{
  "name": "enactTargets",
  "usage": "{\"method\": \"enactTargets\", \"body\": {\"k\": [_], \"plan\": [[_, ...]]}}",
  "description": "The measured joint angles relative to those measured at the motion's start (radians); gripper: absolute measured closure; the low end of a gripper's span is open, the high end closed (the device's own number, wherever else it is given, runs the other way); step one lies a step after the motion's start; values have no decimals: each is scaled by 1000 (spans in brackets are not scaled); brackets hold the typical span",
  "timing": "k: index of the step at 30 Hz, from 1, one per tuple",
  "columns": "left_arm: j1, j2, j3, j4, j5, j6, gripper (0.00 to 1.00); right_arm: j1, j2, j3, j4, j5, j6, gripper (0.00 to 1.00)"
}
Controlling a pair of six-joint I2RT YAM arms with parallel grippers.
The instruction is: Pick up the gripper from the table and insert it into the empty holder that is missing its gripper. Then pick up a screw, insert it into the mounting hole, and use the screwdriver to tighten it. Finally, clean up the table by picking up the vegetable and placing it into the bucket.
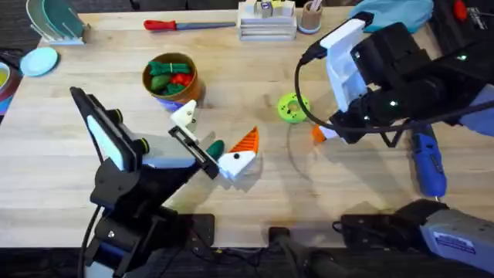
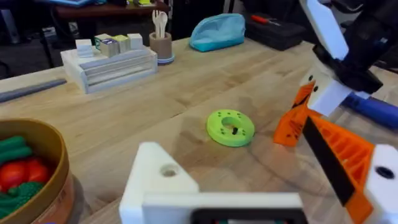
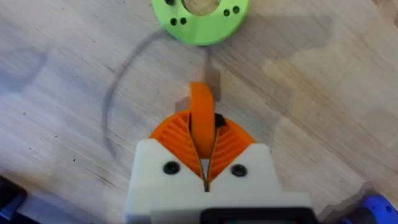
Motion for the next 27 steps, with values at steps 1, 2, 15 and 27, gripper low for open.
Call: {"method": "enactTargets", "body": {"k": [1,2,15,27], "plan": [[0,0,0,0,0,0,9,0,0,1,0,0,0,987],[0,0,0,0,0,0,9,0,0,2,0,0,-1,986],[0,0,0,0,0,0,9,0,-90,145,186,-95,102,991],[0,0,0,0,0,0,9,0,129,154,487,-658,484,992]]}}
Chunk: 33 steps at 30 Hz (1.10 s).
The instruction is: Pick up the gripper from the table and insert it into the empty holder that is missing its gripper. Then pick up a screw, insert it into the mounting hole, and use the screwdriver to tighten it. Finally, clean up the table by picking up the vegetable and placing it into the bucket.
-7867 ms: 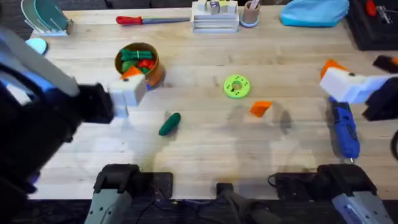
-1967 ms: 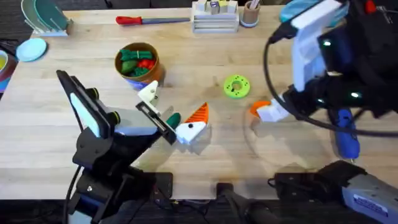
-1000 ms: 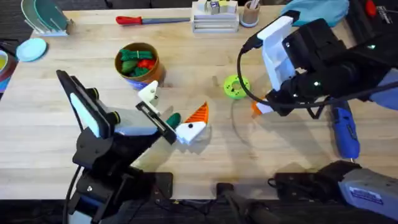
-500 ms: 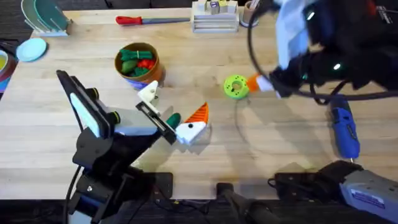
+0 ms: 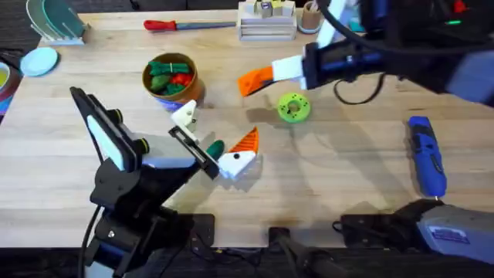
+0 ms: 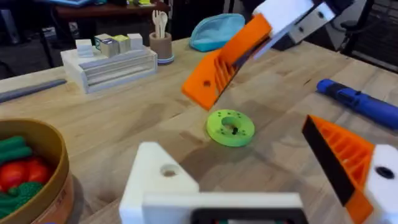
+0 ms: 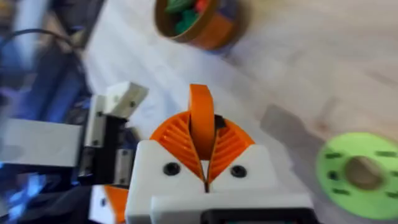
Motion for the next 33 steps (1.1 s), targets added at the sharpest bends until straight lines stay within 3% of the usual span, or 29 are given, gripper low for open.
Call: {"method": "enactTargets", "body": {"k": [7,12,19,33], "plan": [[0,0,0,0,0,0,9,2,168,0,110,-329,170,993],[0,0,0,0,0,0,9,20,231,0,161,-474,248,993],[0,0,0,0,2,0,9,53,256,0,171,-539,285,993],[0,1,0,-2,50,-16,9,87,354,0,351,-579,436,993]]}}
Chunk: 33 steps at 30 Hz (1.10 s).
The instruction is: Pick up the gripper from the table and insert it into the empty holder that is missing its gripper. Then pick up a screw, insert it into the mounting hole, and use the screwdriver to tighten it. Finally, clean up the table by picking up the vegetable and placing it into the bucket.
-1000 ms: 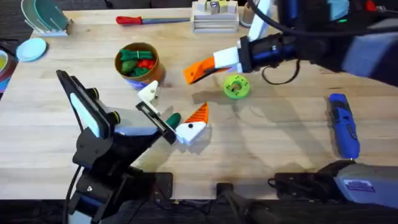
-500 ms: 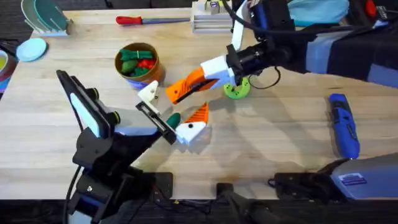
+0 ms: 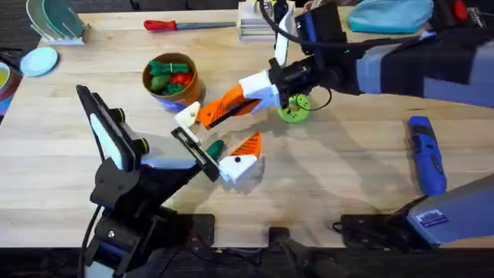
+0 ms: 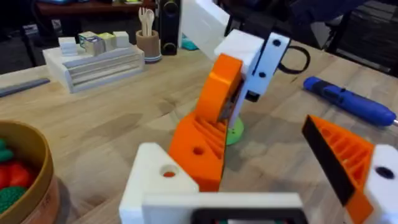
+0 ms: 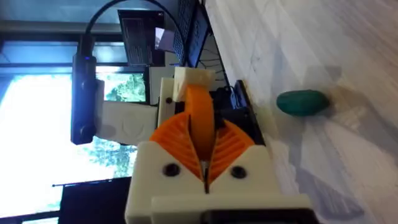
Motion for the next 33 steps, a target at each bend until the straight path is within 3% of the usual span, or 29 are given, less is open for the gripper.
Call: {"method": "enactTargets", "body": {"k": [14,20,33], "plan": [[9,1,0,0,66,-6,9,9,7,0,18,-8,36,993],[9,0,0,-2,150,-16,9,62,7,0,33,43,54,993],[23,1,0,-3,130,-29,9,88,7,0,84,115,79,977]]}}
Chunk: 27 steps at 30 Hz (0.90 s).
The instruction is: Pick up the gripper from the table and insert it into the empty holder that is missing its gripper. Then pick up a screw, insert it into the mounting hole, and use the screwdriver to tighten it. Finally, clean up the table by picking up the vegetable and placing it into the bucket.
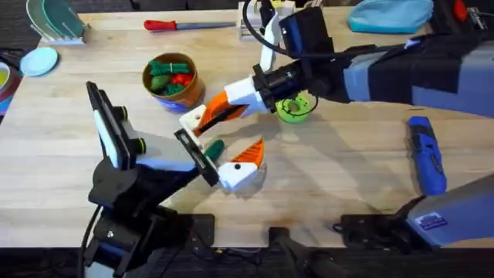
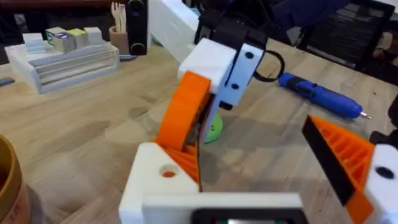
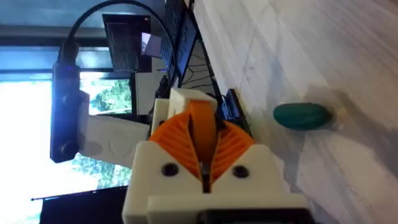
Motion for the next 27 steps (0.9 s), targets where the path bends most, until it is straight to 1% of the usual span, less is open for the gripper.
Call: {"method": "enactTargets", "body": {"k": [6,8,9,11,15,19,21,22,24,25,27], "plan": [[0,0,0,0,-15,0,9,0,0,0,1,4,5,892],[-3,0,0,0,-24,0,9,-1,0,0,4,2,8,840],[-13,0,0,3,-35,-9,9,0,0,0,13,-4,12,683],[-22,0,0,3,-39,-19,9,0,1,0,23,-15,12,591],[-24,0,0,3,-42,-29,9,0,2,0,24,-22,12,474],[-24,0,0,3,-43,-33,9,0,2,0,24,-24,12,406],[-24,0,0,3,-43,-35,9,0,2,0,24,-26,12,335],[-24,0,0,3,-43,-37,9,0,2,0,25,-26,10,268],[-24,0,0,3,-43,-37,9,-1,2,0,26,-23,7,83],[-24,0,0,3,-44,-37,9,-3,2,0,26,-21,4,64],[-24,0,0,3,-44,-37,9,-11,2,0,32,-7,0,56]]}}
